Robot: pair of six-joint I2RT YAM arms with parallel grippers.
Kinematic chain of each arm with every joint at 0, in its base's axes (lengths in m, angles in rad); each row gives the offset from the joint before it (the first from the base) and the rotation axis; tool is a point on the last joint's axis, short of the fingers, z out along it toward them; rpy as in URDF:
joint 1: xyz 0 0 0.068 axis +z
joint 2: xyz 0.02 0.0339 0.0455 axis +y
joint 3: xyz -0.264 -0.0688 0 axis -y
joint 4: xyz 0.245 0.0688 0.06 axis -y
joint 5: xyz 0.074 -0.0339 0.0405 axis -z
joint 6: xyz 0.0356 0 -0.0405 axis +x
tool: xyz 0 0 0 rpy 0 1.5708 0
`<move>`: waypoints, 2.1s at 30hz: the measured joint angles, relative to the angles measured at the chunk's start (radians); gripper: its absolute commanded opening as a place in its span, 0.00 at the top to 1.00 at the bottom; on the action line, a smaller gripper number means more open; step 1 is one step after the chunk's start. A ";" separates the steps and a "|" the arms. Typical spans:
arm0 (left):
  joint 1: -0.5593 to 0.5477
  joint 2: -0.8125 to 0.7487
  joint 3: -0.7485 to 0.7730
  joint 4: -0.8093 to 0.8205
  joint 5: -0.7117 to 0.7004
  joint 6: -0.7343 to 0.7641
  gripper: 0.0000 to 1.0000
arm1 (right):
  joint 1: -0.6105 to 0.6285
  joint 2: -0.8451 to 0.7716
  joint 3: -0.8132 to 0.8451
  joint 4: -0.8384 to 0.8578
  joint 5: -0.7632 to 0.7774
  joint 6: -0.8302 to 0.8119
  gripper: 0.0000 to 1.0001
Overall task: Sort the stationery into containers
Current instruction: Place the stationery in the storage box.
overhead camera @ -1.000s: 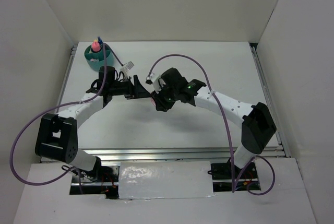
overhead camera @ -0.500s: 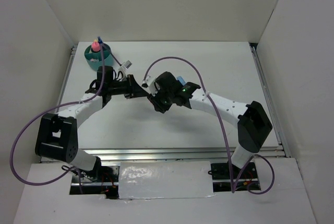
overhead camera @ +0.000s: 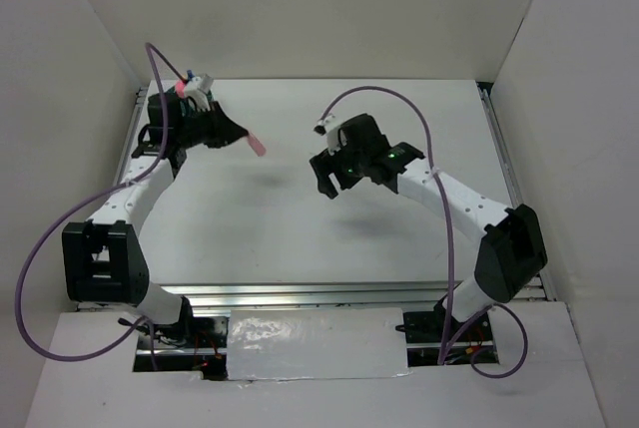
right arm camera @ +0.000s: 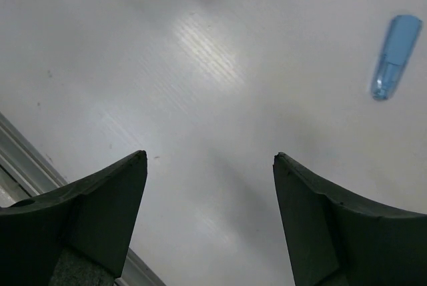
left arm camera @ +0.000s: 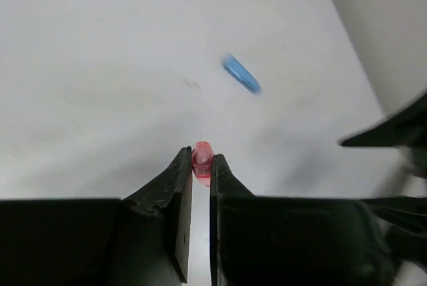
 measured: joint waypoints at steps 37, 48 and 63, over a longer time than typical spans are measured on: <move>0.190 0.537 0.583 0.129 -0.314 0.630 1.00 | -0.338 0.084 0.017 -0.002 -0.199 0.113 0.21; 0.199 0.605 0.621 0.081 -0.314 0.657 0.54 | -0.381 0.202 0.089 -0.009 -0.203 0.140 0.22; 0.202 0.565 0.581 0.078 -0.288 0.624 0.42 | -0.338 0.485 0.312 -0.018 -0.047 0.143 0.25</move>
